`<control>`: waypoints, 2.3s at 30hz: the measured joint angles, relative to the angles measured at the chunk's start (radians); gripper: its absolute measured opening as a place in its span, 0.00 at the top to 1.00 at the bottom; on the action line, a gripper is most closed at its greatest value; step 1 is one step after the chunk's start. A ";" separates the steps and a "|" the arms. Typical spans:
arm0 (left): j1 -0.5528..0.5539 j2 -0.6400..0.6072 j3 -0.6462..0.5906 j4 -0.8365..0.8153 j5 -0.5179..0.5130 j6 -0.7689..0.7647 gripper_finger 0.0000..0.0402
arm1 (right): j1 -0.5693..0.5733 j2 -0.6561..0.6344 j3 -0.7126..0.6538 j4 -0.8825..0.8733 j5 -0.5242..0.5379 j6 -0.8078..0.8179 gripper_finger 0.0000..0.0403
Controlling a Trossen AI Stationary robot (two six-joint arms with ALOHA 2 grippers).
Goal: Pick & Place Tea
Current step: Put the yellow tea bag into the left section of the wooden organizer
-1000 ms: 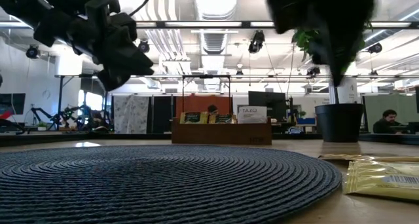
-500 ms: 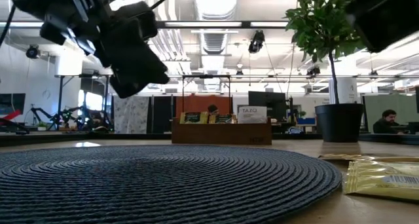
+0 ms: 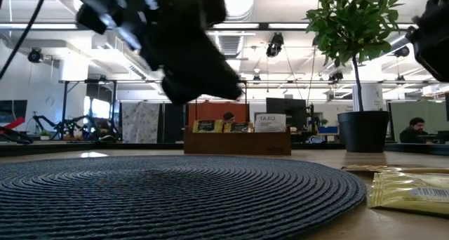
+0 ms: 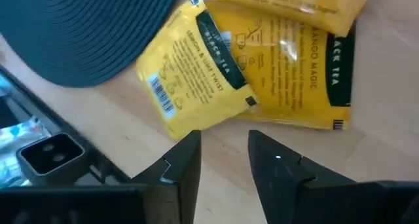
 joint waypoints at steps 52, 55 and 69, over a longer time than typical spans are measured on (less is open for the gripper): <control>-0.052 0.457 0.427 -0.020 0.133 -0.129 0.80 | -0.018 0.085 0.052 0.042 0.146 -0.080 0.74; -0.051 0.457 0.427 -0.022 0.133 -0.130 0.80 | -0.027 0.083 0.061 0.041 0.147 -0.126 0.76; -0.049 0.333 0.418 -0.151 0.064 -0.118 0.80 | -0.024 0.064 0.085 -0.036 0.196 -0.275 0.98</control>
